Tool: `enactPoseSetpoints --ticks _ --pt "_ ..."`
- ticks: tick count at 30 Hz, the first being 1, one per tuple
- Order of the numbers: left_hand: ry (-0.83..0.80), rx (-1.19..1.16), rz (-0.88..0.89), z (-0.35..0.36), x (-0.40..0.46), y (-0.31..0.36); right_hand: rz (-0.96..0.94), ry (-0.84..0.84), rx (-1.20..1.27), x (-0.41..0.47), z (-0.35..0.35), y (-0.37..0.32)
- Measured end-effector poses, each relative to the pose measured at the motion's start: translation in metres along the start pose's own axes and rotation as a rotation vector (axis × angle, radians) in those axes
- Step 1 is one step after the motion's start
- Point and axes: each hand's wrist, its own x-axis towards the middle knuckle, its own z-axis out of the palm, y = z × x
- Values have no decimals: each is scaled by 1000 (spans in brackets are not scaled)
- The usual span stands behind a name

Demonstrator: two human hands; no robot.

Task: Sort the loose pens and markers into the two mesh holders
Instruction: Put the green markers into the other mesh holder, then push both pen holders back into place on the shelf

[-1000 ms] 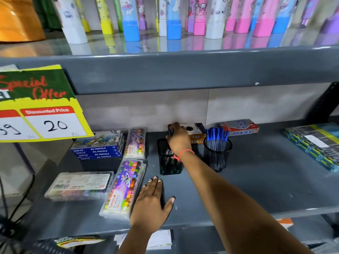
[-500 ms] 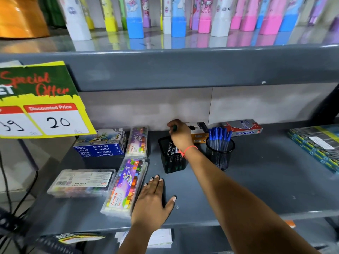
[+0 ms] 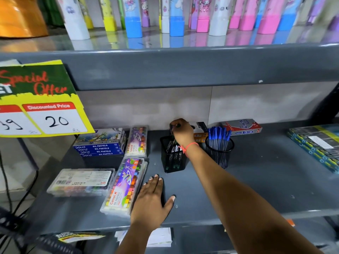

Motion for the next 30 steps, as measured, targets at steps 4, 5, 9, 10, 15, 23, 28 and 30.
enactPoseSetpoints --ticks 4,5,9,10,15,23,28,30 --pt "-7 5 -2 -1 0 1 -88 89 -111 -6 -6 4" --pt "-9 1 -4 -1 0 1 -91 139 -77 -8 -8 4" --pt "-3 -10 -17 -3 -1 2 -28 358 220 -22 -19 10" --pt "-1 -14 -18 -3 -1 3 -29 379 267 -29 -19 15" --pt "-11 -35 -31 -2 -2 2 2 390 250 -78 -20 51" --pt "196 -665 -396 -12 30 42 180 586 74 -95 -56 102" --pt "426 -880 -531 0 64 94 256 454 132 -70 -65 116" --pt "462 -867 -602 6 77 106 274 430 131 -61 -63 121"
